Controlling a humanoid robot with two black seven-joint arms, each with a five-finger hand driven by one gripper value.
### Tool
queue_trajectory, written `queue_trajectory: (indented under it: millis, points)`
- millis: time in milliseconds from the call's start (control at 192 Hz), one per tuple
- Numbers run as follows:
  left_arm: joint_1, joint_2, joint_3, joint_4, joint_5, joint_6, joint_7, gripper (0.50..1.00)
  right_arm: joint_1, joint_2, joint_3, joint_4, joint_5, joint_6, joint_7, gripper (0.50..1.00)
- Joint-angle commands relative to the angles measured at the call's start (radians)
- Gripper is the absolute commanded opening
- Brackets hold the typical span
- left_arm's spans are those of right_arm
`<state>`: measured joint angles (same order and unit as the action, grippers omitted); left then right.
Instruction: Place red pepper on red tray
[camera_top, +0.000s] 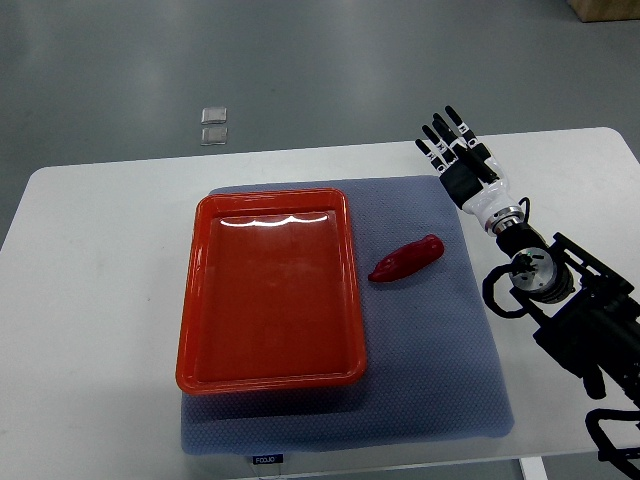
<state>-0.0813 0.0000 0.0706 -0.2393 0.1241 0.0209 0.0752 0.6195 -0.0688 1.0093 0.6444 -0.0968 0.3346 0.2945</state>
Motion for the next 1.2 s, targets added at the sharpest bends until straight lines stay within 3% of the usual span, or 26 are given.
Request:
queue_trajectory:
  millis: [0,323,542,662,861,1064,1194]
  points:
    - [0.000,0.000,0.001,0.000,0.002,-0.001,0.000,1.000,-0.001,0.001,0.000,0.000,0.000,0.000,0.000,0.919]
    - [0.000,0.000,0.000,-0.002,0.002,-0.001,0.000,1.000,0.006,-0.008,-0.006,0.001,-0.018,0.026,-0.009,0.919]
    - [0.000,0.000,0.000,-0.002,0.002,-0.001,0.000,1.000,0.086,-0.128,-0.176,0.017,-0.221,0.049,-0.034,0.919]
    - [0.000,0.000,0.003,-0.005,0.002,-0.001,0.000,1.000,0.201,-0.246,-0.351,0.047,-0.397,0.087,-0.063,0.919]
    - [-0.002,0.000,0.005,-0.015,0.006,-0.004,0.002,1.000,0.456,-0.420,-0.730,0.156,-0.710,0.222,-0.103,0.919]
    - [-0.002,0.000,0.005,-0.014,0.005,-0.004,0.002,1.000,0.667,-0.457,-1.100,0.282,-0.905,0.254,-0.106,0.919]
    - [-0.002,0.000,0.003,-0.014,0.003,-0.004,0.003,1.000,0.752,-0.442,-1.178,0.307,-0.910,0.259,-0.107,0.919]
